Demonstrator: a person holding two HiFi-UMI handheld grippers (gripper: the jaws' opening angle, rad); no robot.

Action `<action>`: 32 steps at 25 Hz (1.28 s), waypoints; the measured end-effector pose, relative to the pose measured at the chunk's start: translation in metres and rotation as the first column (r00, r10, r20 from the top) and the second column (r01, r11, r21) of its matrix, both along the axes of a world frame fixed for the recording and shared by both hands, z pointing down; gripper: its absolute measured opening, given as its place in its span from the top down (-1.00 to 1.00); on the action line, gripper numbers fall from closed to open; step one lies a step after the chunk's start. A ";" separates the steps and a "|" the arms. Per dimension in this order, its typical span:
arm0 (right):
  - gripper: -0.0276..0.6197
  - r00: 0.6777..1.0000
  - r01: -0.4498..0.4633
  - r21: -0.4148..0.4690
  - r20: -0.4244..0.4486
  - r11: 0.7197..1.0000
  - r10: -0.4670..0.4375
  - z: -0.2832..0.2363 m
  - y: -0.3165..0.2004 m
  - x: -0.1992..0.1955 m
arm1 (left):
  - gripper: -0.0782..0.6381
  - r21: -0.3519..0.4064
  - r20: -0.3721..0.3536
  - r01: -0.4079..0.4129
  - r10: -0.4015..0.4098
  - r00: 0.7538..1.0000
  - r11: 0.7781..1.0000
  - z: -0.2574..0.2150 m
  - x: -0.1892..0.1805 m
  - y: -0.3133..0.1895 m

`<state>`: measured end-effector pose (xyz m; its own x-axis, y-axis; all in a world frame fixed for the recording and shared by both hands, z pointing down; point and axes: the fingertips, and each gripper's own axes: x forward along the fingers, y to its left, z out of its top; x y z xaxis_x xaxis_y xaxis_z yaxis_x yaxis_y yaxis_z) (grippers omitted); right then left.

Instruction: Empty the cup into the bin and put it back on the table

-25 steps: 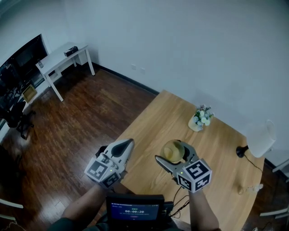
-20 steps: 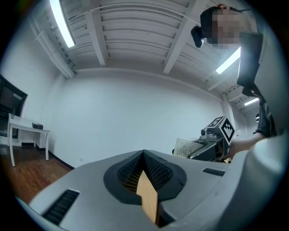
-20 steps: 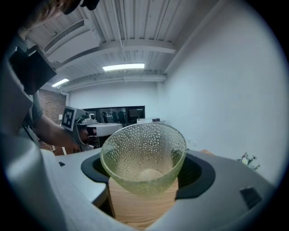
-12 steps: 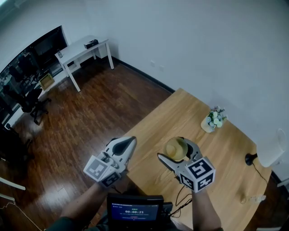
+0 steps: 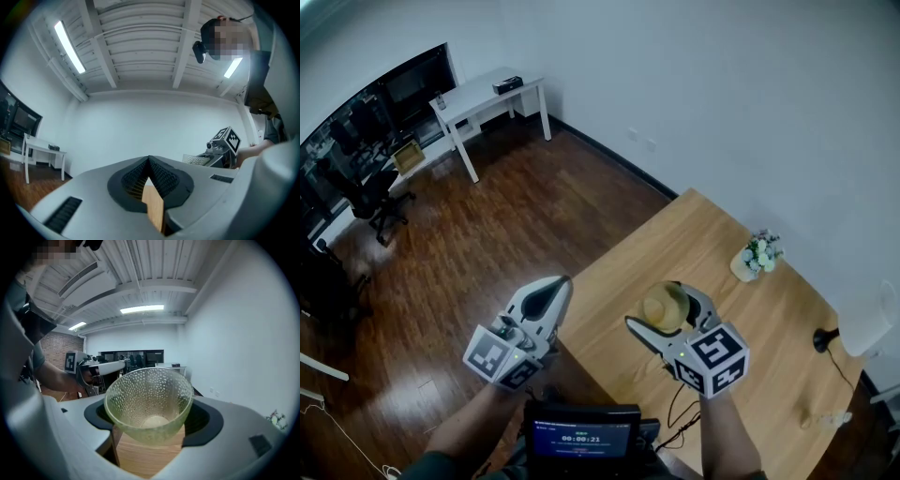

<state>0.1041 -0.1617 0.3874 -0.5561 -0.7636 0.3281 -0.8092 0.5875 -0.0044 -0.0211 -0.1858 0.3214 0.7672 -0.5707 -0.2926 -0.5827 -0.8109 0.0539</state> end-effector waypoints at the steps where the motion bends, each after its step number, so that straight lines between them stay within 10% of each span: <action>1: -0.33 1.000 0.001 0.002 -0.005 1.000 -0.001 -0.002 -0.002 -0.005 | 0.81 0.032 -0.014 0.011 -0.010 1.000 0.999 -0.006 -0.009 0.000; 16: -0.33 0.999 0.023 0.022 -0.049 0.999 -0.022 -0.031 -0.044 -0.094 | 0.81 0.357 -0.112 0.141 -0.107 0.988 0.924 -0.068 -0.120 -0.010; 32: -0.33 0.992 0.098 0.009 -0.083 0.995 -0.097 -0.036 -0.114 -0.186 | 0.81 0.384 -0.128 0.166 -0.126 0.984 0.908 -0.065 -0.204 -0.058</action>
